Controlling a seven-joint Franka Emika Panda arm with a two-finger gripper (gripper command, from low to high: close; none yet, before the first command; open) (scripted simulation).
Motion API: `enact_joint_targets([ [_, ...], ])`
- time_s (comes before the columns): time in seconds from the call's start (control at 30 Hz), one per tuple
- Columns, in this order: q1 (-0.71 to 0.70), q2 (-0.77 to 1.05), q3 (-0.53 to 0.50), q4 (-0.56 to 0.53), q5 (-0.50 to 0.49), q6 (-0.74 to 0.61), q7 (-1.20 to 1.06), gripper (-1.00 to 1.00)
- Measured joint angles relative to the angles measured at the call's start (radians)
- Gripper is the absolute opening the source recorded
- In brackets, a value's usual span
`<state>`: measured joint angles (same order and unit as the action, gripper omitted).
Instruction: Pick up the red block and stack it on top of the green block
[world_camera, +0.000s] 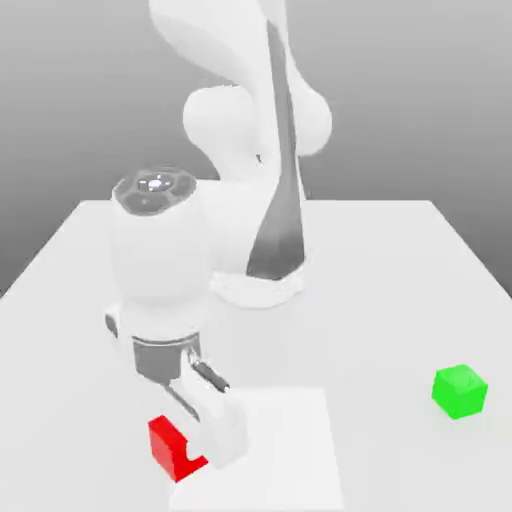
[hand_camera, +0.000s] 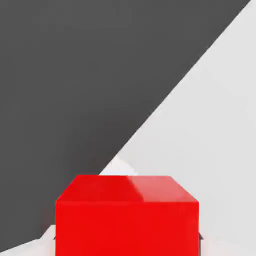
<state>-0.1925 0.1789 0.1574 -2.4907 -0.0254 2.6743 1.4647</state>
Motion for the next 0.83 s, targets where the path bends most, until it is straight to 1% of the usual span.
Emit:
enact_joint_targets([
  [0.17,0.128,-0.069,0.148,-0.049,0.014,-0.016,-0.042,-1.0],
  [0.27,0.264,-0.112,0.239,-0.081,0.021,-0.027,-0.07,-1.0],
  [0.4,0.424,-0.16,0.322,-0.123,0.023,-0.039,-0.1,-1.0],
  [0.47,0.484,-0.15,0.323,-0.13,0.0,-0.023,-0.089,-1.0],
  [0.57,0.465,-0.095,0.293,-0.127,-0.063,0.025,-0.045,-1.0],
  [0.73,0.51,0.023,0.224,-0.122,-0.199,0.122,0.052,-1.0],
  [0.77,0.518,0.038,0.213,-0.121,-0.215,0.134,0.064,1.0],
  [0.83,0.518,0.038,0.213,-0.121,-0.215,0.134,0.064,1.0],
])
